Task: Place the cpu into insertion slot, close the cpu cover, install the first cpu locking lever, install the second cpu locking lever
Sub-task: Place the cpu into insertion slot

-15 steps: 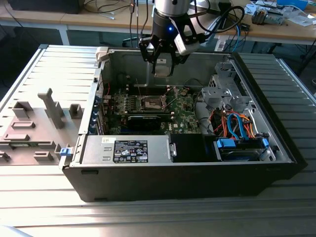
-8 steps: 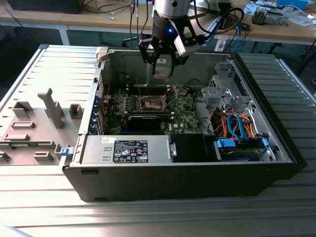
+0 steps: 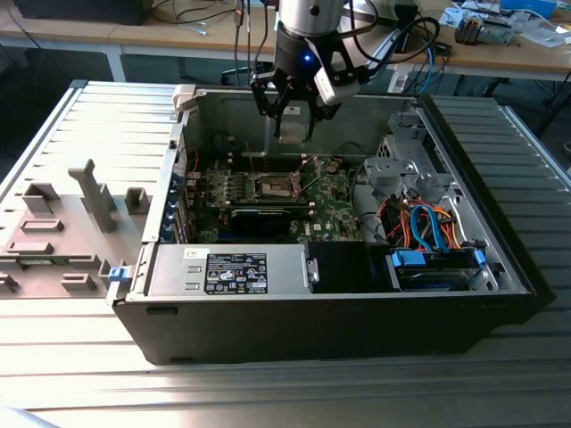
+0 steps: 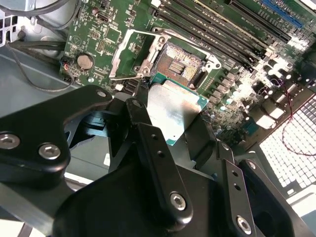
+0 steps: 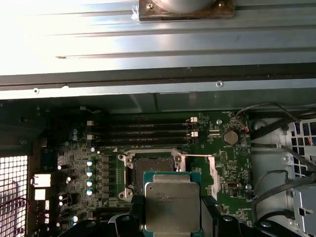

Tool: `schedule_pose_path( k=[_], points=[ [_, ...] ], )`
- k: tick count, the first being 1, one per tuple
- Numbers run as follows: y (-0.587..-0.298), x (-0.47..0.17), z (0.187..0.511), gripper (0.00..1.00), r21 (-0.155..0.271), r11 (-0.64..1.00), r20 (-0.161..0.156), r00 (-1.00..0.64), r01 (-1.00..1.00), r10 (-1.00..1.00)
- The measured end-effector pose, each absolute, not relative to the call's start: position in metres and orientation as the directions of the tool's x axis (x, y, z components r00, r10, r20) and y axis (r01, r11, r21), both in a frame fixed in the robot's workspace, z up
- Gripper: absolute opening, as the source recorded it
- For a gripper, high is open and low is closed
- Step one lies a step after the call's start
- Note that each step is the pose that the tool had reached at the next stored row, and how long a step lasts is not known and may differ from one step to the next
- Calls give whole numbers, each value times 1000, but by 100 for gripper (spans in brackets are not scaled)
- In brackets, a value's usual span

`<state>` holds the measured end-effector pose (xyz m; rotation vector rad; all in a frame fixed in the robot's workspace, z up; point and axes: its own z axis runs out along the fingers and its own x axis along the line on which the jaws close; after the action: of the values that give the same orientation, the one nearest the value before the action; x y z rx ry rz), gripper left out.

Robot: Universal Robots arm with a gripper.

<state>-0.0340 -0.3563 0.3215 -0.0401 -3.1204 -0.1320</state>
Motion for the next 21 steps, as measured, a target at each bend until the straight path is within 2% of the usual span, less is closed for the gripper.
schedule_pose_path(
  k=[21],
  points=[
    [-356,-34,314,54,82,996,19,-1000,26,25]
  ],
)
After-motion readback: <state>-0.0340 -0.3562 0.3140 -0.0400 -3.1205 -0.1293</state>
